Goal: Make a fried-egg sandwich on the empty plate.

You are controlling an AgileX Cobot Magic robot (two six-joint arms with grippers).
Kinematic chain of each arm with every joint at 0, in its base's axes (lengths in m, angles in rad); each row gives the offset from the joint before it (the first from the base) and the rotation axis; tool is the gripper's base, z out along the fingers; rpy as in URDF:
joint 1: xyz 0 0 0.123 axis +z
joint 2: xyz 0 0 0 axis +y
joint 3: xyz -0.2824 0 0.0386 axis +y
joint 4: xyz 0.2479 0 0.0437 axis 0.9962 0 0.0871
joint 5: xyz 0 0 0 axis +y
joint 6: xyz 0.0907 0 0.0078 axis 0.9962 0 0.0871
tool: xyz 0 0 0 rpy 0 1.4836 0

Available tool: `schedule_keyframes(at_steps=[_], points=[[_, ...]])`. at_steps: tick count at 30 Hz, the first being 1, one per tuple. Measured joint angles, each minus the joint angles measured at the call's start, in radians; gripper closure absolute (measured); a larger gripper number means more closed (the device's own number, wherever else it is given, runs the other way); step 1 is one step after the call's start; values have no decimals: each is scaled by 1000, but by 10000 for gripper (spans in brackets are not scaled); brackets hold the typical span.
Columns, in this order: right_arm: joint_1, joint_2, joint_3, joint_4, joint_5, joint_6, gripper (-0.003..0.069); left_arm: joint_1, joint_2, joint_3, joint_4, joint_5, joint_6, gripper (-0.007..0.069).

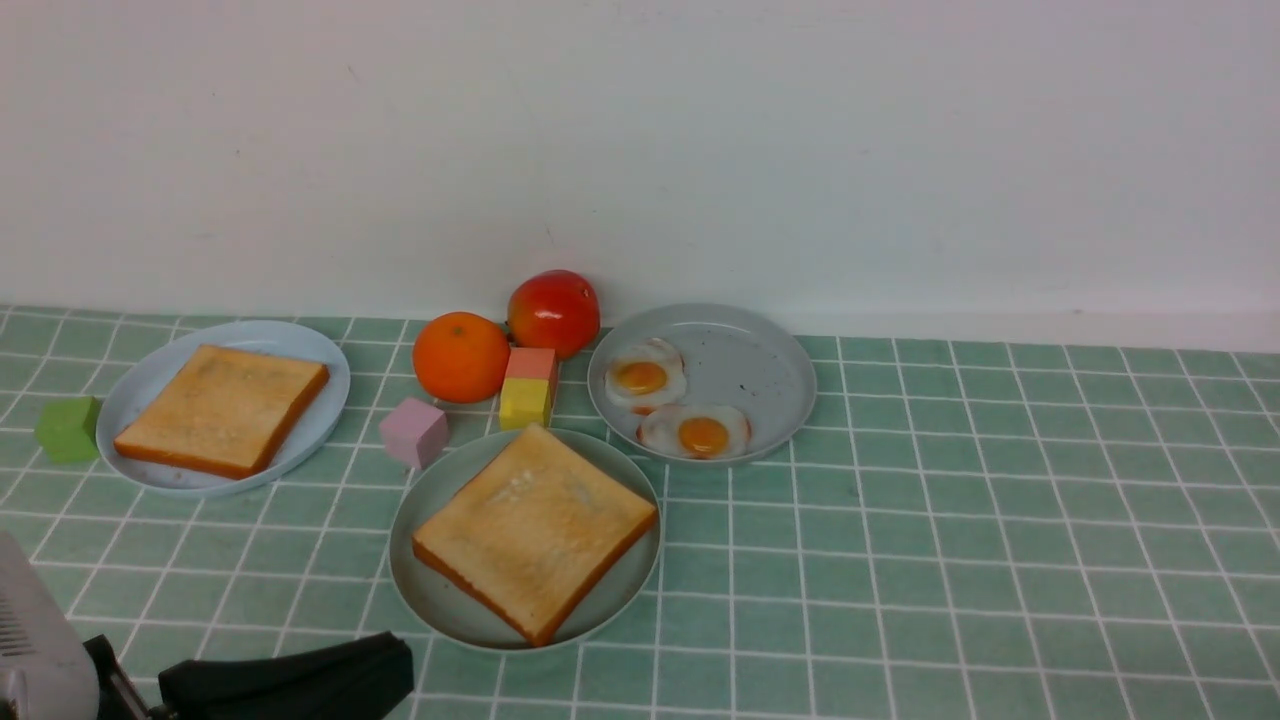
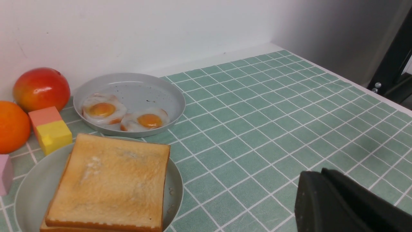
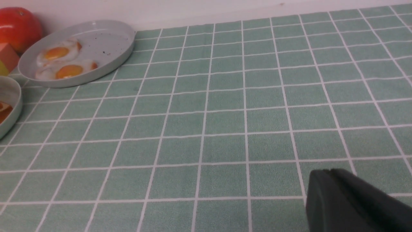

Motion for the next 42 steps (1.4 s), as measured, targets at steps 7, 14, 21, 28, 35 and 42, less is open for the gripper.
schedule_keyframes(at_steps=[7, 14, 21, 28, 35, 42], points=[[0, 0, 0, 0, 0, 0, 622, 0, 0, 0, 0, 0, 0, 607], [0, 0, 0, 0, 0, 0, 616, 0, 0, 0, 0, 0, 0, 607], [0, 0, 0, 0, 1, 0, 613, 0, 0, 0, 0, 0, 0, 607], [0, 0, -1, 0, 1, 0, 601, 66, -32, 30, -37, -13, 0, 638], [0, 0, -1, 0, 1, 0, 588, 343, -270, 192, -81, -10, 0, 638], [0, 0, -1, 0, 1, 0, 579, 669, -567, 242, -82, 225, 0, 638]])
